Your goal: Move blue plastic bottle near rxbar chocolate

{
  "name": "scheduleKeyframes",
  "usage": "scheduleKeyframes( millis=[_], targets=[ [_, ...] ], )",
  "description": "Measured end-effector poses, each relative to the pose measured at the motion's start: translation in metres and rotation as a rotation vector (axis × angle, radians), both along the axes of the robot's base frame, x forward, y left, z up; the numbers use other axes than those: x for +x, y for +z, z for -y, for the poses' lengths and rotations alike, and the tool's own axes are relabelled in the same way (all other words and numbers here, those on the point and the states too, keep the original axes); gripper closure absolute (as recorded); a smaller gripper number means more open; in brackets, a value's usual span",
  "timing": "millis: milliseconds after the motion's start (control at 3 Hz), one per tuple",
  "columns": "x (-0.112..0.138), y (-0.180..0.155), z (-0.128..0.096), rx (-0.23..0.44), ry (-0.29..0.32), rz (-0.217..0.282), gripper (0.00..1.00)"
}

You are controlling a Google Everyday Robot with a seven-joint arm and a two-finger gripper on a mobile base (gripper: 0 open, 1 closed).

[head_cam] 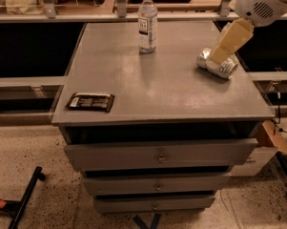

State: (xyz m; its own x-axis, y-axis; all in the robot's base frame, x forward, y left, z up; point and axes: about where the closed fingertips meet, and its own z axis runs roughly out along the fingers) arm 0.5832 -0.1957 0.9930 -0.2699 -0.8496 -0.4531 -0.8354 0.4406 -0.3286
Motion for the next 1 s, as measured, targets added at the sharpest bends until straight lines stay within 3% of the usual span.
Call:
scheduleKeyframes(
  millis=[667,1000],
  targets=[
    [0.095,-0.022,-0.053,0.211,-0.010,0.093,0.00],
    [0.095,-0.022,-0.053,0.211,-0.010,0.093,0.00]
  ],
)
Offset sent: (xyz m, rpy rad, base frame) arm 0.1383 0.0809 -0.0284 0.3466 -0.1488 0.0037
